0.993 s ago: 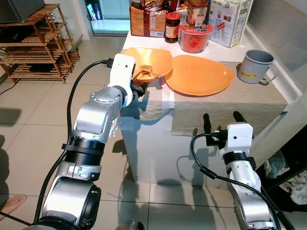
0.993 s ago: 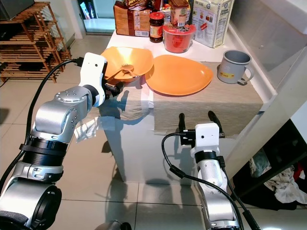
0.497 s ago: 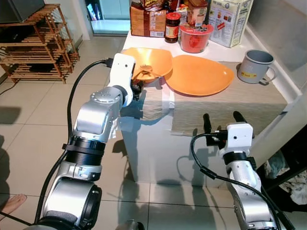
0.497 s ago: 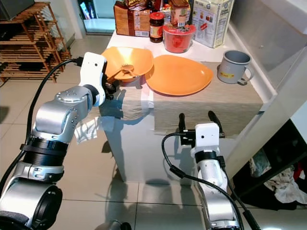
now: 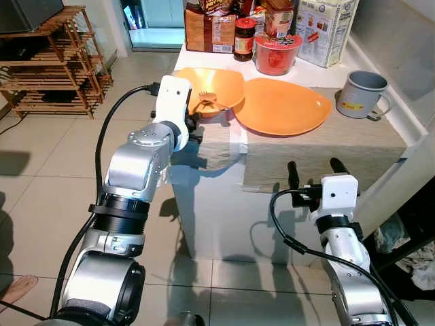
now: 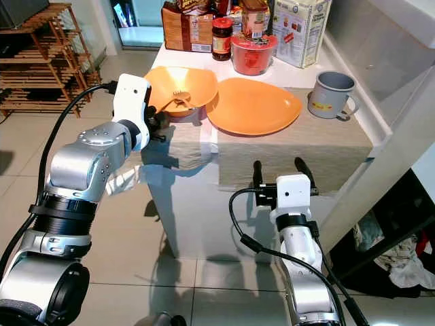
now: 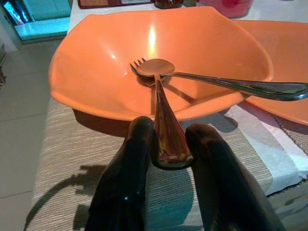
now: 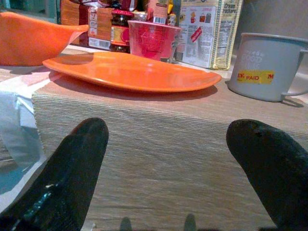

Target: Setting the table

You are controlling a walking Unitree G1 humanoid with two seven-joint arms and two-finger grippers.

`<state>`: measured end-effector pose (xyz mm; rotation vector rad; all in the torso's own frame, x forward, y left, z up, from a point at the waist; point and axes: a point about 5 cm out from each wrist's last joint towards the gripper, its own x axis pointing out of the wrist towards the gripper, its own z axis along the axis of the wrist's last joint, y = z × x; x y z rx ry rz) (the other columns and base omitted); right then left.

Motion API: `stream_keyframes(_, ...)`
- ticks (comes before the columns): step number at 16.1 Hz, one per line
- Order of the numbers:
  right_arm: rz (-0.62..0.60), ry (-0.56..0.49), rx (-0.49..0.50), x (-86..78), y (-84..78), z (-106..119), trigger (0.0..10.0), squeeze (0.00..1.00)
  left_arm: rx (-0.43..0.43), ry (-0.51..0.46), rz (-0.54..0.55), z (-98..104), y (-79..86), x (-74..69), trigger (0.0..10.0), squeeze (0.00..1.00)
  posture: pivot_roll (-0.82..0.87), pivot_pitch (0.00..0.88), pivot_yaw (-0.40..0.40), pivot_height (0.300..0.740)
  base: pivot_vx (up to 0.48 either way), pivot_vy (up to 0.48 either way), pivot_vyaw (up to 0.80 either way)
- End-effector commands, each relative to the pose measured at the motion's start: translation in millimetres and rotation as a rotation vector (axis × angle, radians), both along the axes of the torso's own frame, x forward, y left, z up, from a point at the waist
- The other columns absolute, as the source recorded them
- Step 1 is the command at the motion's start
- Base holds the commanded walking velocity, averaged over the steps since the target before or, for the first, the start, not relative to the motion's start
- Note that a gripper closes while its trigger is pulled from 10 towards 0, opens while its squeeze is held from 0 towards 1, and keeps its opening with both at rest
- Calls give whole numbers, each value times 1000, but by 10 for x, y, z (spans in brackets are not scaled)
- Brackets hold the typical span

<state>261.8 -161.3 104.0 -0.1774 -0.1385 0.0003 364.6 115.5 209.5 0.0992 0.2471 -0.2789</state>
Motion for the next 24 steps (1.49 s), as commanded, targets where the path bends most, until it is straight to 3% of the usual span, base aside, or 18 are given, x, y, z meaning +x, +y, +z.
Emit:
stream_keyframes(1, 11, 8, -8, -14, 10, 0, 10000, 0, -13, -22, 5, 74, 1, 12, 0, 0, 6, 29, 48, 740, 0, 0, 0)
stream_keyframes(9, 13, 15, -13, -17, 12, -9, 10000, 0, -75, -135, 12, 270, -10, 29, 0, 0, 4, 31, 48, 740, 0, 0, 0)
stream_keyframes(13, 14, 15, -14, -17, 15, -13, 10000, 0, -57, -203, 3, 325, -15, 18, 0, 0, 5, 29, 48, 740, 0, 0, 0)
stream_keyframes(18, 17, 14, -16, -10, 16, -15, 10000, 0, -109, -405, -42, 497, -44, -107, 0, 0, 10, 20, 46, 740, 0, 0, 0)
stream_keyframes(24, 8, -20, -17, 5, 5, 31, 10000, 0, -87, -557, 57, 372, 206, -282, 0, 0, 19, 9, 43, 740, 0, 0, 0)
